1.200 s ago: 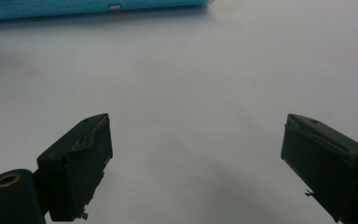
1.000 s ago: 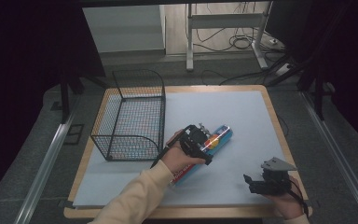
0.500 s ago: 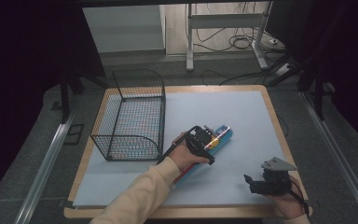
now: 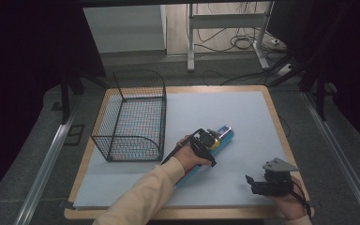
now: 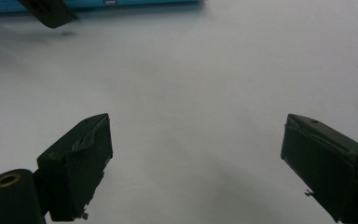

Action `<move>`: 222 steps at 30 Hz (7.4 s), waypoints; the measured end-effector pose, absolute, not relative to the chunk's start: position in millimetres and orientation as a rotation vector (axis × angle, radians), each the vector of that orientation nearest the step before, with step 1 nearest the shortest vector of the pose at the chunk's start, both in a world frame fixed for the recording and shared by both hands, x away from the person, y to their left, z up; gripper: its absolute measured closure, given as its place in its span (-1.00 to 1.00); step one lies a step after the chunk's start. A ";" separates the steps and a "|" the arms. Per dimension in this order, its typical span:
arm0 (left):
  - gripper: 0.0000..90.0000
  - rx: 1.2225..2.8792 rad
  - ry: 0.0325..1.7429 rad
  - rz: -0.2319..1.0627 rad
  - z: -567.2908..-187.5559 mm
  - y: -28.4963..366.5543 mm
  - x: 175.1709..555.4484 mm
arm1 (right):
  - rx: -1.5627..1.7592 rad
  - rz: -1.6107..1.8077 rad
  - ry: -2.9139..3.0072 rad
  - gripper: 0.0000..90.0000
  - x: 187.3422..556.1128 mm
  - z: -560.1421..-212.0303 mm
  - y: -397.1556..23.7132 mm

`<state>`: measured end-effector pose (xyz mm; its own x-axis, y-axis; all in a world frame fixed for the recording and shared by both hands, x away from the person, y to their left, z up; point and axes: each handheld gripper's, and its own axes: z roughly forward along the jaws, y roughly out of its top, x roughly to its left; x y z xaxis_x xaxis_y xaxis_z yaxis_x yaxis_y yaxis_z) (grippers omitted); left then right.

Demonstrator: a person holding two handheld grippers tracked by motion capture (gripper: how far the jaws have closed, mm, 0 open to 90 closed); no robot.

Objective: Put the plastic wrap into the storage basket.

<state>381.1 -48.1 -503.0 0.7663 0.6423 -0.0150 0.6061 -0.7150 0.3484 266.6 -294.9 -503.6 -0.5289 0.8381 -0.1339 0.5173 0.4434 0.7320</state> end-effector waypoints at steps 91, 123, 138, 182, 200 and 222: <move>-0.29 2.516 0.906 0.232 -368.7 -31.6 416.5 | 1.131 0.917 2.187 -0.79 266.0 -498.5 -296.8; -0.29 2.443 0.957 0.323 -317.2 -7.0 442.0 | 1.142 0.916 2.186 -0.78 267.0 -498.7 -298.0; -0.29 2.385 1.017 0.392 -284.6 28.3 442.6 | 1.137 0.907 2.180 -0.78 266.1 -497.3 -298.7; -0.29 2.396 1.294 0.471 -340.1 124.4 471.4 | 1.144 0.886 2.180 -0.78 267.9 -500.3 -300.1; -0.29 2.386 1.368 0.433 -372.4 133.4 493.2 | 1.145 0.883 2.181 -0.78 269.1 -501.7 -300.5; -0.29 2.454 1.450 0.442 -402.6 128.6 533.1 | 1.147 0.871 2.181 -0.78 269.5 -503.3 -301.1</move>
<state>533.1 128.6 -402.6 0.4566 0.8803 0.1284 0.8024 -0.4698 0.3680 269.5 -301.1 -503.3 -0.5052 0.8502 -0.1480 0.5146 0.4344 0.7393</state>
